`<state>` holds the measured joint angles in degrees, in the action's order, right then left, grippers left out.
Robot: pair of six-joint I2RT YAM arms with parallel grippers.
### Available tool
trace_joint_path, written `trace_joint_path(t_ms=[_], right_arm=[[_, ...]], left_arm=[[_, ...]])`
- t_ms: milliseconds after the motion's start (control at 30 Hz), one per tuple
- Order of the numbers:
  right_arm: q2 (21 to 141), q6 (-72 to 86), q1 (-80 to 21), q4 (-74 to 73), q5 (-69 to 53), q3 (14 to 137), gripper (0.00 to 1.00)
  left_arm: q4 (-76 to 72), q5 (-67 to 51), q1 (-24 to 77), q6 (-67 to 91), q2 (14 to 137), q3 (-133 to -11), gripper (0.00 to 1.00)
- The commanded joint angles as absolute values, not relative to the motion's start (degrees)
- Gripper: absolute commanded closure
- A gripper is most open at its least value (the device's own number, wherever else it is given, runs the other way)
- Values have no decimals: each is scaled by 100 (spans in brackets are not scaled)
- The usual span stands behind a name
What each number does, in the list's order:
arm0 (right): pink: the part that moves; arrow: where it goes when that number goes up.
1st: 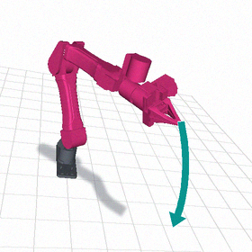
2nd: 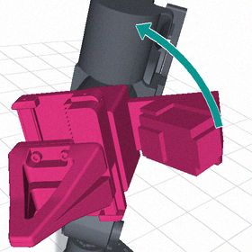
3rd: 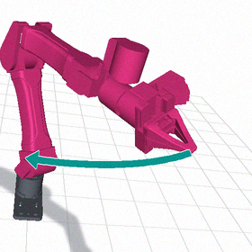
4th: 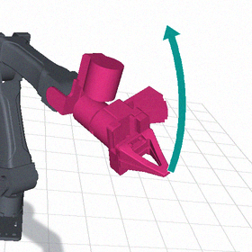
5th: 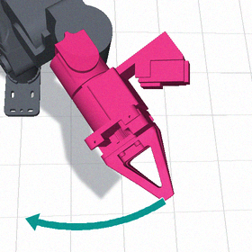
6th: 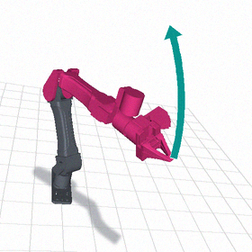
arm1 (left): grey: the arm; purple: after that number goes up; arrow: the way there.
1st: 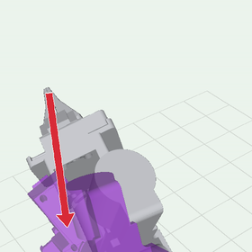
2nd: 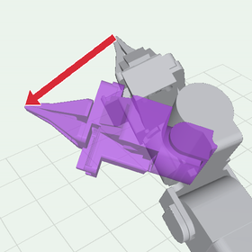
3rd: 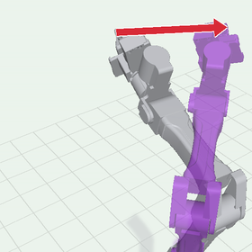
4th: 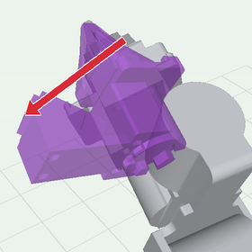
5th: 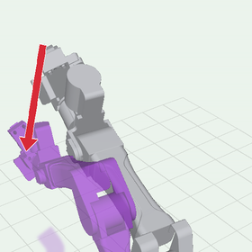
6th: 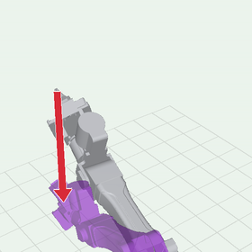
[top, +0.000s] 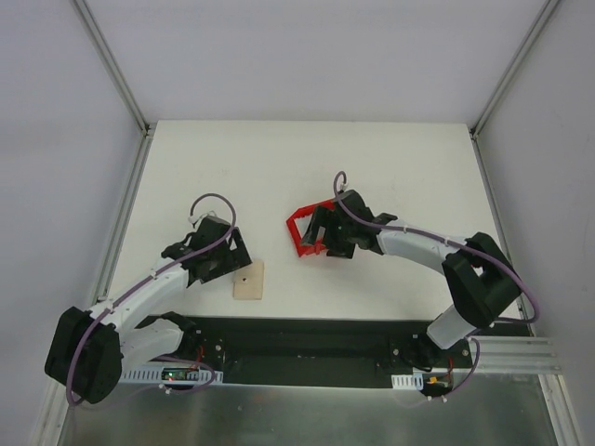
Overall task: Put the credit cards into the card holder
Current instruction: Pick up the card holder from the corner of the board.
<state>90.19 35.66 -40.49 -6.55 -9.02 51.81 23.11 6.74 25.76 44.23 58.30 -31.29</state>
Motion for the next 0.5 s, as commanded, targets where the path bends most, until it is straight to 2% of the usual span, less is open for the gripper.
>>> trace_joint_path(t_ms=[0,467], right_arm=[[9228,3665,-4043,-404,-729,5633,4],[9334,4376,-4324,-97,-563,5590,4]], left_arm=[[2014,247,2531,4262,6125,-2918,1],[923,-607,2593,4930,6381,-2206,1]])
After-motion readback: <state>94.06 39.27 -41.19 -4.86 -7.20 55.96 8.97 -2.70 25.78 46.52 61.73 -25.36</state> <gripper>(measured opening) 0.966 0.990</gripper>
